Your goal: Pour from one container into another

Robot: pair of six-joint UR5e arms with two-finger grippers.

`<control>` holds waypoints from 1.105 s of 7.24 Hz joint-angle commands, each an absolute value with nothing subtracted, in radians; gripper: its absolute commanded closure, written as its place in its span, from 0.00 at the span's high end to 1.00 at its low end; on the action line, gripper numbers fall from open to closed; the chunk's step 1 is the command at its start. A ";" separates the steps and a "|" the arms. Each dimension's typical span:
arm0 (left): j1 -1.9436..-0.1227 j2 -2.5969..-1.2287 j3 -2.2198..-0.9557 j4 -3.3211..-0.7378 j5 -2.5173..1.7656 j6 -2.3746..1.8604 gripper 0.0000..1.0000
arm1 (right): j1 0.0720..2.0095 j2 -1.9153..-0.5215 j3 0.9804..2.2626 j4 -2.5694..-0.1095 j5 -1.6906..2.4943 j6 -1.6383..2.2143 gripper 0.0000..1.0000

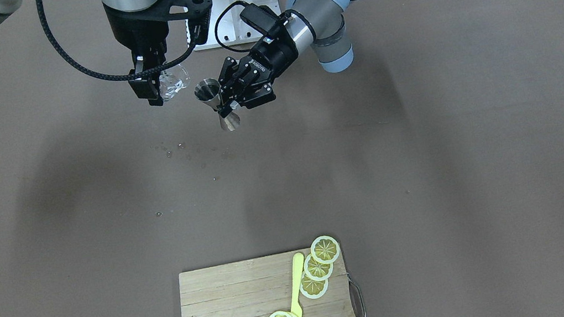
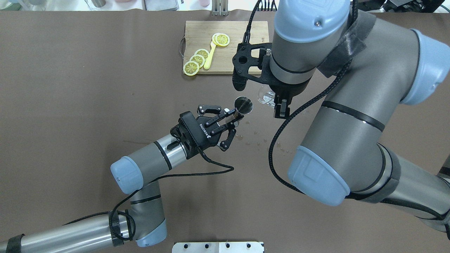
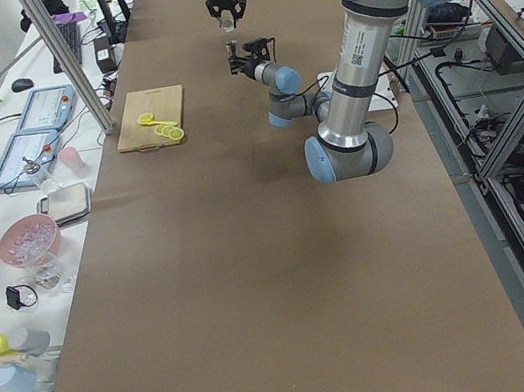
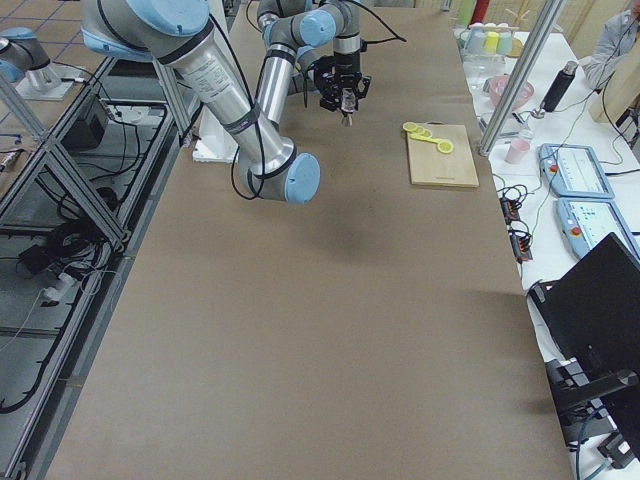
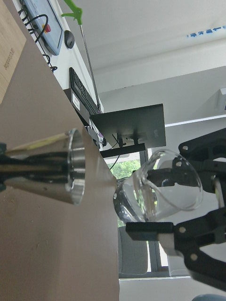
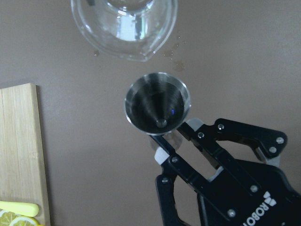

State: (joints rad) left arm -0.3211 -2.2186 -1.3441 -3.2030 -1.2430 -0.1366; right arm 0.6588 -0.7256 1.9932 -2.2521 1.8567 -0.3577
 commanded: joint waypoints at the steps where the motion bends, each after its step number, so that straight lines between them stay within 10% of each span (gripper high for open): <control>1: -0.321 -2.220 -1.344 -3.203 -1.243 -0.137 0.00 | 0.643 -0.709 1.973 -2.285 1.858 -0.368 0.00; 8: -0.321 -2.221 -1.342 -3.203 -1.244 -0.137 0.00 | 0.627 -0.672 1.928 -2.347 1.859 -0.407 0.00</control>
State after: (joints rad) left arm -0.3207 -2.2206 -1.3423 -3.2028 -1.2429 -0.1366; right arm 0.6263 -0.6726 1.9286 -2.3457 1.8598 -0.4016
